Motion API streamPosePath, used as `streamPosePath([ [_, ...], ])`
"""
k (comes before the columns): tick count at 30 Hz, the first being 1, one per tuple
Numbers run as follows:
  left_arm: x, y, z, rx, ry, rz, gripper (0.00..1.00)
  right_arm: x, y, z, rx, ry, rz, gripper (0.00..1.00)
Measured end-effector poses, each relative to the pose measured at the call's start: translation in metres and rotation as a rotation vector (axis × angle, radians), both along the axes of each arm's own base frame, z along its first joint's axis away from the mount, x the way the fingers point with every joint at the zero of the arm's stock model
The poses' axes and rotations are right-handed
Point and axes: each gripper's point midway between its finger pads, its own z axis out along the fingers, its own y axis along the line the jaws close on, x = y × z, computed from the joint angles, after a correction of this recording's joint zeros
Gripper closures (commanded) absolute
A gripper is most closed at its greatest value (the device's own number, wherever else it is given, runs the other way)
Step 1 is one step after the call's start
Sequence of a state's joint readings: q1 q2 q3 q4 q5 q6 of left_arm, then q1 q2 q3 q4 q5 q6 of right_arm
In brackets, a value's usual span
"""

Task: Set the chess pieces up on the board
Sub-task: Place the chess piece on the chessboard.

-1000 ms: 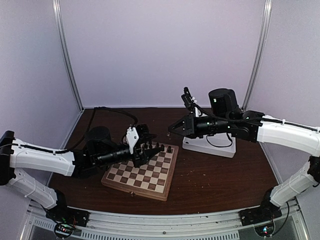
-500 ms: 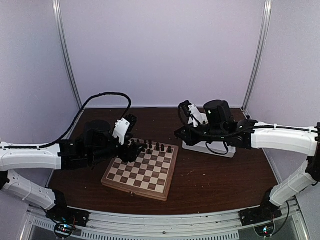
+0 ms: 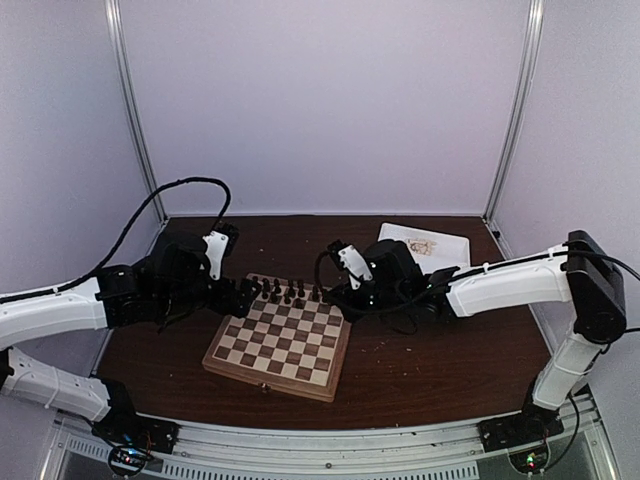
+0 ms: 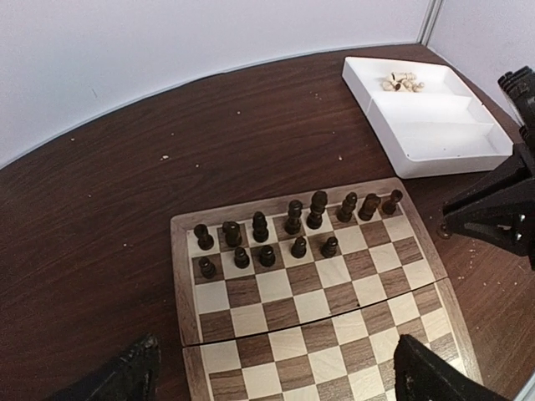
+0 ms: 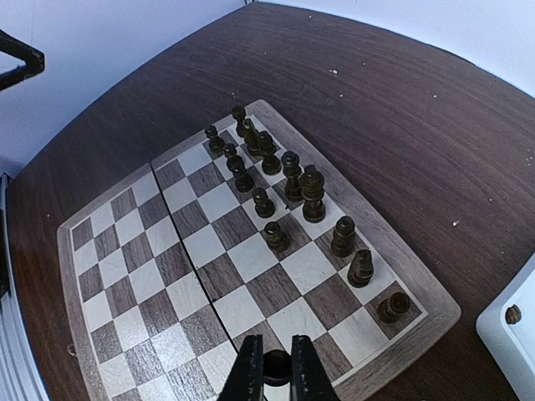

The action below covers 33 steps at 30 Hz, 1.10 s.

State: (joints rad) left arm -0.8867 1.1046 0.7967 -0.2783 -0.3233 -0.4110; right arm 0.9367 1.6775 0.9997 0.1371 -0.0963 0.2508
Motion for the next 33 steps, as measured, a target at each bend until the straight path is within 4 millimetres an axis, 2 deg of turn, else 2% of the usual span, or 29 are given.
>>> streamPosePath([
  [10, -0.006, 0.018, 0.004, 0.025, 0.004, 0.035, 0.02, 0.008, 0.022, -0.054, -0.048, -0.013, -0.008, 1.0],
  [13, -0.007, 0.021, 0.006, 0.027, 0.001, 0.04, 0.02, 0.015, 0.027, -0.062, -0.058, -0.019, -0.021, 1.0],
  [24, -0.009, 0.025, 0.018, 0.001, -0.025, 0.044, 0.02, 0.032, 0.036, -0.072, -0.069, -0.057, -0.067, 1.0],
  [33, -0.012, 0.028, 0.014, 0.031, -0.016, 0.036, 0.02, 0.043, 0.044, -0.076, -0.082, -0.083, -0.081, 1.0],
])
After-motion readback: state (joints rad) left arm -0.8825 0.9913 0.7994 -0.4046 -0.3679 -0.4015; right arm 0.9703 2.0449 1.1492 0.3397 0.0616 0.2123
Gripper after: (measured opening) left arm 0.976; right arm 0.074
